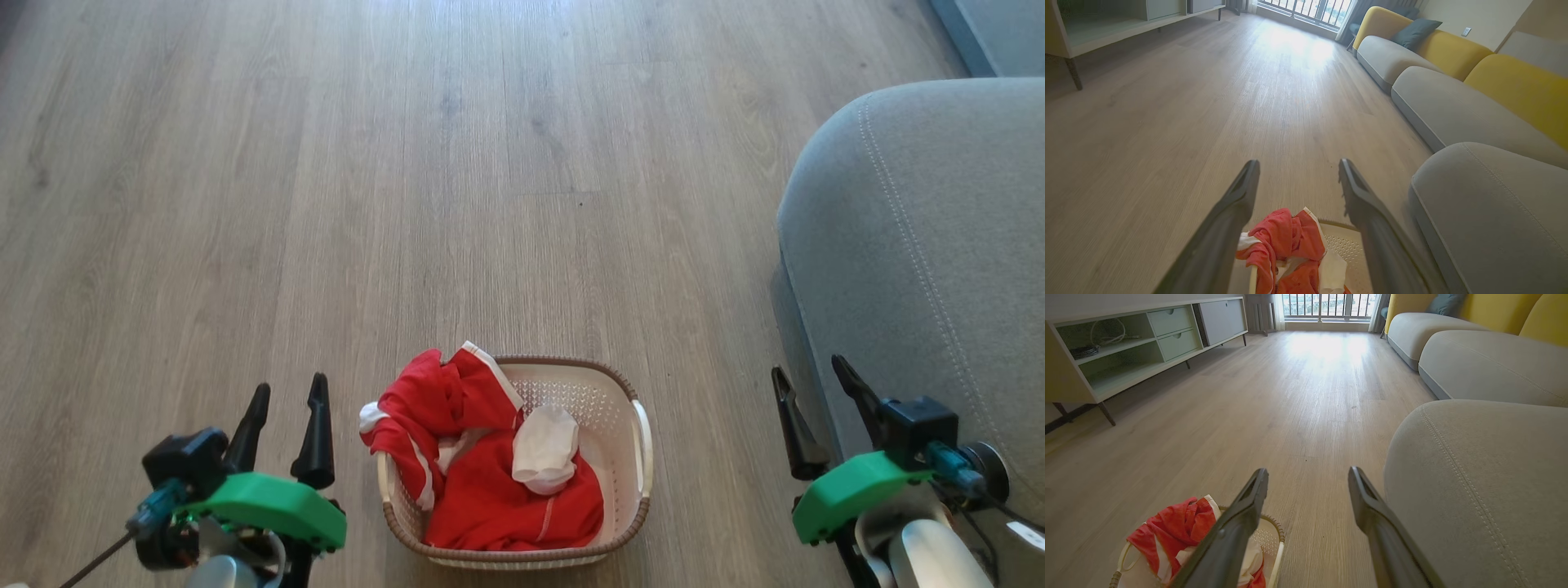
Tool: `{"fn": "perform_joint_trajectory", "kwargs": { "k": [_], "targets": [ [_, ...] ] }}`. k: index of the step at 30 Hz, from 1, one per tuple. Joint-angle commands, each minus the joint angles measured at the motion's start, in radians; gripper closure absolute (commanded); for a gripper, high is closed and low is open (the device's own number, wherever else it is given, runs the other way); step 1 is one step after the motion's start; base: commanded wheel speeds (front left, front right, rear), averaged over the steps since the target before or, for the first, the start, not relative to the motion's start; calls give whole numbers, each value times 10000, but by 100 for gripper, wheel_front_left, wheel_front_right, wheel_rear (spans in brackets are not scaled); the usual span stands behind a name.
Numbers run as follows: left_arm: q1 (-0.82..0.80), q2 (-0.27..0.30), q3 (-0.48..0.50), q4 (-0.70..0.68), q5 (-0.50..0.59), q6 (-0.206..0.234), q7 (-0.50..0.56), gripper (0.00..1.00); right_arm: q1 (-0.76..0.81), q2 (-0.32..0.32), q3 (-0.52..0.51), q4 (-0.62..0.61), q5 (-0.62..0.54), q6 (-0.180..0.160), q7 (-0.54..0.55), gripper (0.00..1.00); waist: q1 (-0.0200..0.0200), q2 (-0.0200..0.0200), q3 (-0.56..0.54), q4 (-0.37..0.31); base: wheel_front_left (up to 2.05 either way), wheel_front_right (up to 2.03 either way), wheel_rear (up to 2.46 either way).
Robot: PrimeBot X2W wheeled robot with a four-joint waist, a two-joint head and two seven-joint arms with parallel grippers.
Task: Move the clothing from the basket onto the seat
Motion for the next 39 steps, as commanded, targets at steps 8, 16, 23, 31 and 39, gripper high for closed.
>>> {"fn": "perform_joint_trajectory", "kwargs": {
  "k": [8, 16, 23, 31, 39],
  "targets": [
    [-586, 139, 185, -338, 1059, 108, -376, 0, -376, -37, 227, -172, -918, -2, -426, 0, 0, 0, 12, -55, 0, 0, 0],
    [-641, 141, 179, -297, 1239, 110, -415, 0, -417, -3, 209, -128, -945, -2, -465, 0, 0, 0, 48, -72, 0, 0, 0],
    [-642, 141, 172, -254, 1229, 119, -416, 0, -405, 89, 134, -71, -623, -2, -465, 0, 0, 0, 58, -79, 0, 0, 0],
    [-659, 141, 182, -217, 1236, 84, -416, 0, -422, 123, 114, -43, -452, -2, -465, 0, 0, 0, 78, -99, 0, 0, 0],
    [-653, 141, 172, -217, 1243, 81, -416, 0, -440, 128, 157, -37, -390, -2, -465, 0, 0, 0, 162, -138, 0, 0, 0]
  ]
}}
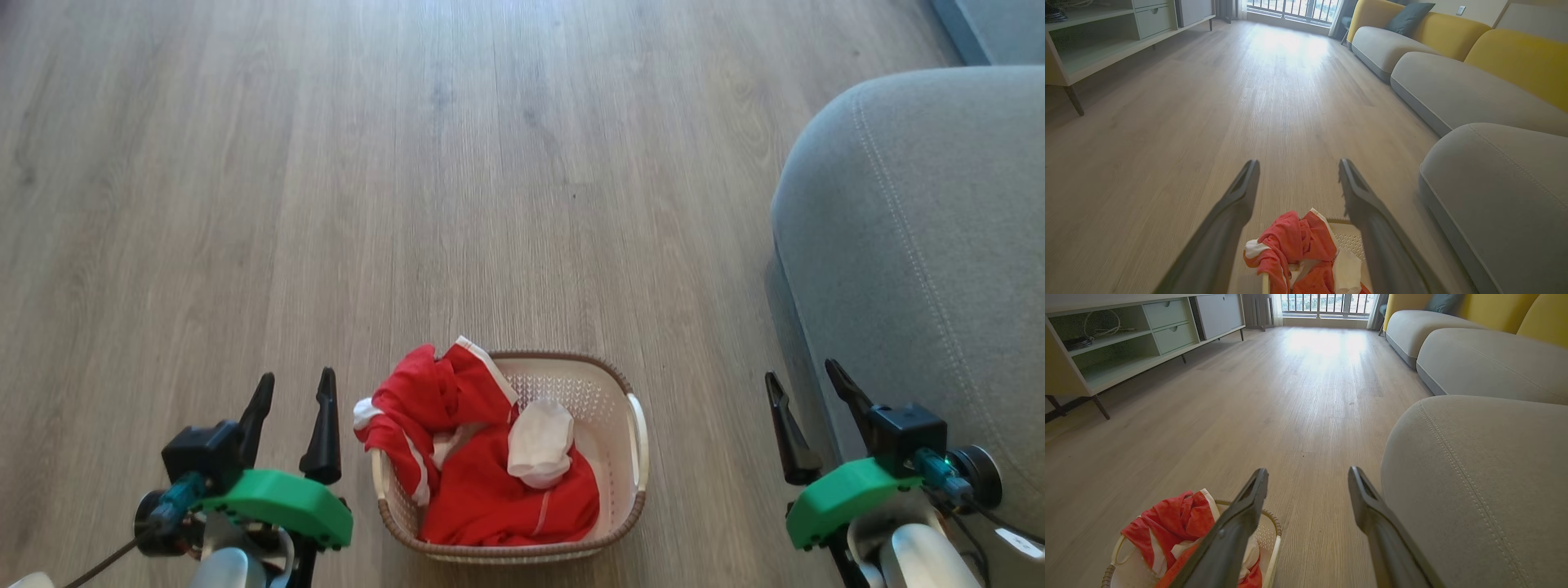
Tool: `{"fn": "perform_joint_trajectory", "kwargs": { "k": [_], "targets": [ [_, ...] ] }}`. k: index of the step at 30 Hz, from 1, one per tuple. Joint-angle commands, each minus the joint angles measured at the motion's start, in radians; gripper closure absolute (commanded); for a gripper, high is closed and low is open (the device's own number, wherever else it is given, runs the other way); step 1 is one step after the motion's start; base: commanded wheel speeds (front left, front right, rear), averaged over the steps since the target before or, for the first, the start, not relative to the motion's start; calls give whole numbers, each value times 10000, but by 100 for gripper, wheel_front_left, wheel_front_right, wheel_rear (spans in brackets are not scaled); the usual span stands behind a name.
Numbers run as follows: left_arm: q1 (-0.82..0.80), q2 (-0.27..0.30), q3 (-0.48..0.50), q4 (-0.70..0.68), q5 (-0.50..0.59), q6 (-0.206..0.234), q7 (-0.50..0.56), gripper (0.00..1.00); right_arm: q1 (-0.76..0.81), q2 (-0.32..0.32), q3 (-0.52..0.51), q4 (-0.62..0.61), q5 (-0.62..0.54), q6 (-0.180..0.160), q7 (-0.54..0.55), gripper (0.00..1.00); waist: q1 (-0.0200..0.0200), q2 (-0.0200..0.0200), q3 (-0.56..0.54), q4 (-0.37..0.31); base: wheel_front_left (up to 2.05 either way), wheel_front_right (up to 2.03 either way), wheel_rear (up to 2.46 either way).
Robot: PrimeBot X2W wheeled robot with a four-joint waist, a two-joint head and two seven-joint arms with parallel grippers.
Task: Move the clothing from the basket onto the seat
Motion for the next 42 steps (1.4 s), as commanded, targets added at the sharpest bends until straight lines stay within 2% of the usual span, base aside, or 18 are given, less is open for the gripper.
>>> {"fn": "perform_joint_trajectory", "kwargs": {
  "k": [1, 10, 19, 25, 32, 42],
  "targets": [
    [-494, 137, 271, -332, 102, 43, -137, 0, -461, -40, 214, -282, 74, -2, -136, 0, 0, 0, 88, -25, 0, 0, 0],
    [-1072, 137, 154, -519, 173, 122, -138, 0, -1095, -6, 120, -747, 131, -2, -136, 0, 0, 0, 1513, -240, 0, 0, 0],
    [-2679, 137, -158, -1, 921, 91, -138, 0, -2403, 64, 12, -1298, 325, -2, -136, 0, 0, 0, 4226, -596, 0, 0, 0],
    [-4004, 138, -244, 1588, 1621, 183, -138, 0, -3151, 182, 134, -1495, 470, -2, -136, 0, 0, 0, 5503, -908, 0, 0, 0],
    [-5244, 226, -328, 3827, 2025, 365, -138, 0, -3504, 300, 267, -1563, 593, -2, -136, 0, 0, 0, 6139, -1266, 0, 0, 0],
    [-7048, 673, -638, 6321, 2662, 1063, -138, 0, -3759, 424, 344, -1683, 799, -2, -136, 0, 0, 0, 6917, -1826, 0, 0, 0]
  ]
}}
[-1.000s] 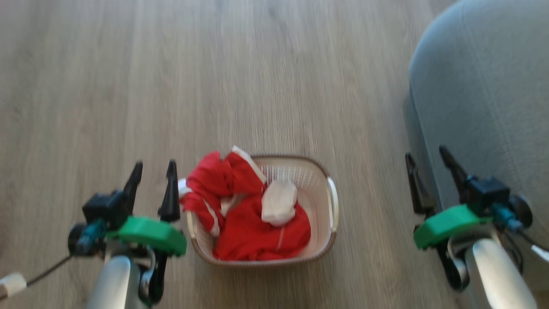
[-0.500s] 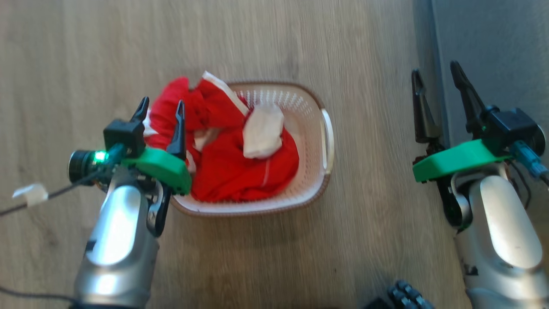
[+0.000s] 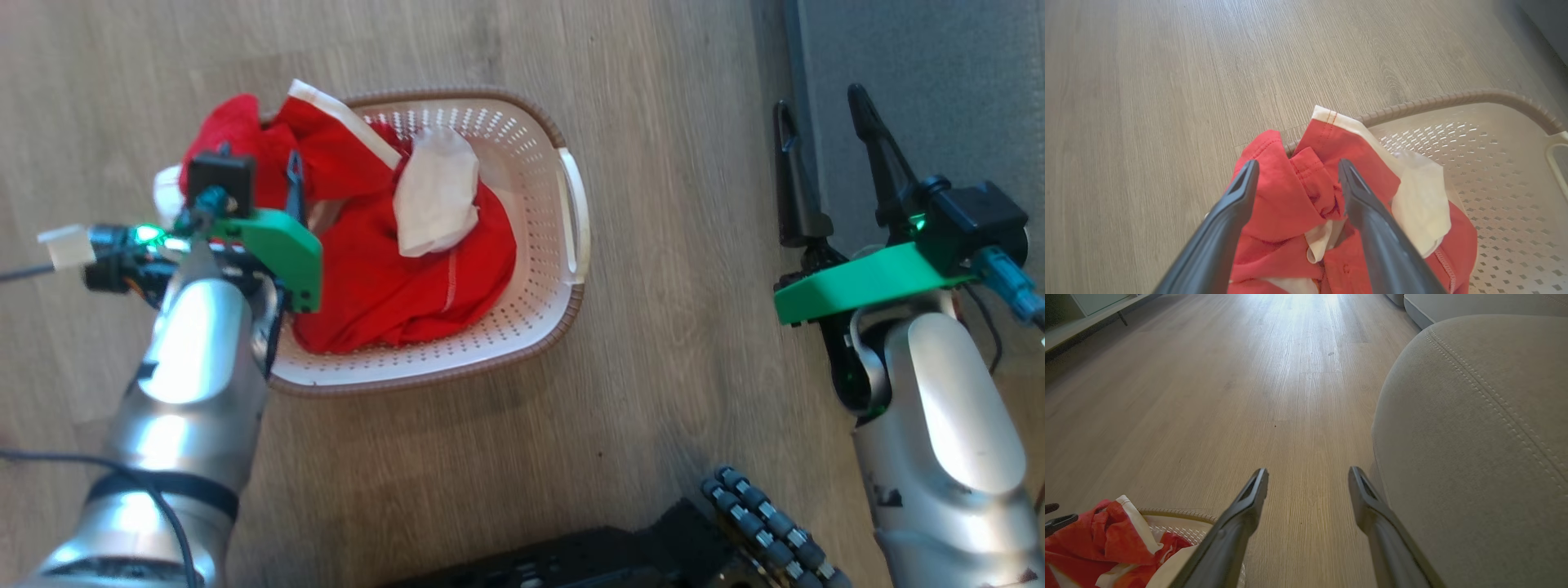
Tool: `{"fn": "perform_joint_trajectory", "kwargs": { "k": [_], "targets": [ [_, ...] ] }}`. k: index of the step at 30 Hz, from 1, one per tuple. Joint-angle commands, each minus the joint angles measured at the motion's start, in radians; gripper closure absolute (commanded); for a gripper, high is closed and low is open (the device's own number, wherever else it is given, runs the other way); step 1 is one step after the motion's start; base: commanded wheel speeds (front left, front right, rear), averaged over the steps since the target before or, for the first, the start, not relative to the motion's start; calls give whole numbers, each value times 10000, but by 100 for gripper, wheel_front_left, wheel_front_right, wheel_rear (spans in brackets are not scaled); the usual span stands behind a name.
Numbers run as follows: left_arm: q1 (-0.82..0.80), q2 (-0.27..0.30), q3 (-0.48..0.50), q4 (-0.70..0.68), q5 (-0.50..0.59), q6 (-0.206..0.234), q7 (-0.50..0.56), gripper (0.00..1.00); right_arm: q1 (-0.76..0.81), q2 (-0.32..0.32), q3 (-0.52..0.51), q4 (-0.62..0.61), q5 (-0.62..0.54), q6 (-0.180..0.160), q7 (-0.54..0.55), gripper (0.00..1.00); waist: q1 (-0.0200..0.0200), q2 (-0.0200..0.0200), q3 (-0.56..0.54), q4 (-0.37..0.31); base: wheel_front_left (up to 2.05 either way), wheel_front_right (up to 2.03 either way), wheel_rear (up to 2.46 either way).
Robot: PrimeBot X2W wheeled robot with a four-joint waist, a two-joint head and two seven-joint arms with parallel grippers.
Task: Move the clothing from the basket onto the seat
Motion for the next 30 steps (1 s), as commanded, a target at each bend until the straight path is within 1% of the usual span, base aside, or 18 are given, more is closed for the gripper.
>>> {"fn": "perform_joint_trajectory", "kwargs": {
  "k": [1, 8, 13, 30],
  "targets": [
    [-48, 330, 128, -6, 100, 117, -124, 0, -54, 87, 200, -327, 92, -2, -92, 0, -1, 0, 204, -156, 0, 0, 0],
    [-710, 638, 21, 794, 232, 449, -124, 0, -51, 139, 311, -333, 224, -2, -92, 0, -1, 0, 528, -362, 0, 0, 0],
    [-818, 777, -59, 974, 217, 569, -124, 0, -77, 165, 347, -323, 305, -2, -92, 0, -1, 0, 628, -398, 0, 0, 0],
    [-1188, 1054, -286, 1108, 125, 768, -124, 0, -190, 180, 524, -400, 451, -2, -92, 0, -1, 0, 1001, -374, 0, 0, 0]
  ]
}}
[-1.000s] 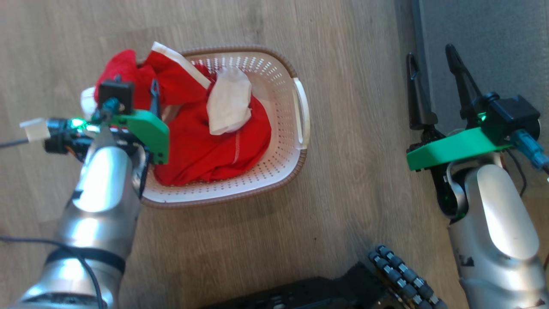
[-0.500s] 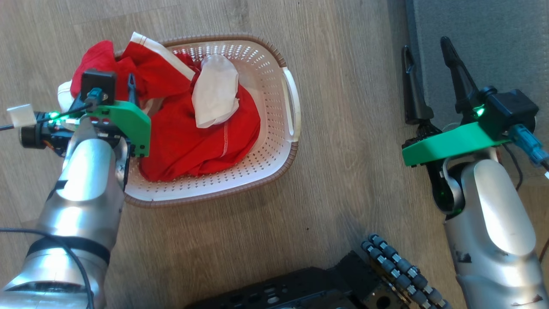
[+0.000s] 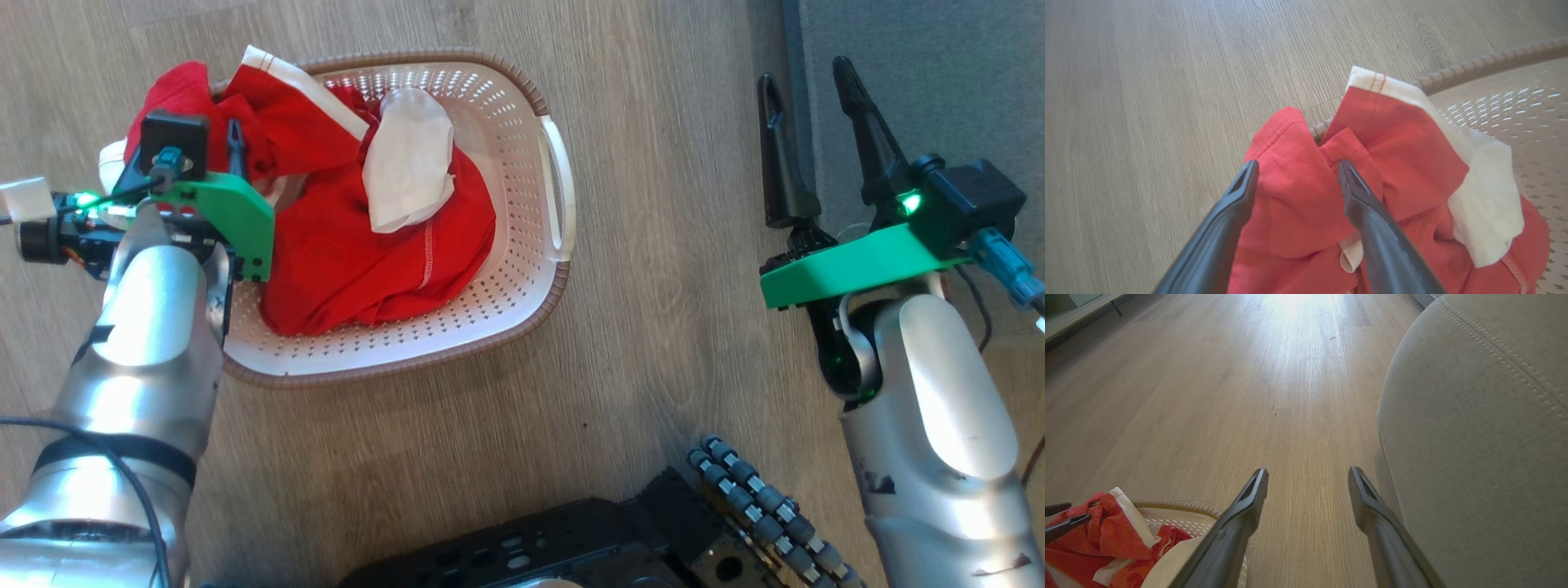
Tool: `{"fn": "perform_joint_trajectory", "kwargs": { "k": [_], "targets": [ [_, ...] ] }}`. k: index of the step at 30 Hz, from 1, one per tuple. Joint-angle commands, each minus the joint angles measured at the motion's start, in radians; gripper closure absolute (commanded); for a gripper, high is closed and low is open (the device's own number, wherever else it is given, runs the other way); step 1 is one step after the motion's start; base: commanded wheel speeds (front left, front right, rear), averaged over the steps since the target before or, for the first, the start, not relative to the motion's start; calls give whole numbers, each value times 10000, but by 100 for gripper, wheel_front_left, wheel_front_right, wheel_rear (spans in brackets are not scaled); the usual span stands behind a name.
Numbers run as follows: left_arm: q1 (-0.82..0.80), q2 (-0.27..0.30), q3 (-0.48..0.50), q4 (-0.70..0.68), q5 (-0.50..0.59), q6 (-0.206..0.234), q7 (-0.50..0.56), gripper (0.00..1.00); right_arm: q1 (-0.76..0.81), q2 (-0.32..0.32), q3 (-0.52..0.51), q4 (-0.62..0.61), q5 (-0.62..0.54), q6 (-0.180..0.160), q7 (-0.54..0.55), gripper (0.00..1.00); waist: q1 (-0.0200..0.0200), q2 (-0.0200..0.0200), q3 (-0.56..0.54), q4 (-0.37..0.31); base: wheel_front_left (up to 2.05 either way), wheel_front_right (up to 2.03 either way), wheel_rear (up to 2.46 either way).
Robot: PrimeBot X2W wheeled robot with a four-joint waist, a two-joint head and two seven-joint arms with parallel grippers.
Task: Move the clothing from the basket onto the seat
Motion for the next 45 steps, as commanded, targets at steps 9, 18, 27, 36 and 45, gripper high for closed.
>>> {"fn": "perform_joint_trajectory", "kwargs": {
  "k": [9, 18, 27, 36, 45],
  "targets": [
    [-140, 460, 38, 35, -85, 157, -124, 0, 146, 103, 187, -297, 89, -2, -92, 0, 0, 0, 171, -16, 0, 0, 0],
    [-275, 535, -125, 70, -119, 182, -124, 0, 107, 104, 242, -294, 135, -2, -92, 0, 0, 0, 260, -19, 0, 0, 0],
    [-375, 563, -221, 176, -221, 221, -124, 26, 70, 105, 213, -256, 180, -2, -92, 0, 0, 0, 281, -33, 0, 0, 0],
    [-403, 600, -307, 211, -326, 244, -124, 42, 81, 105, 197, -246, 238, -2, -92, 0, 0, 0, 255, -10, 0, 0, 0],
    [-406, 635, -365, 310, -448, 273, -124, 59, 107, 106, 208, -242, 250, -2, -92, 0, 0, 0, 234, -12, 0, 0, 0]
  ]
}}
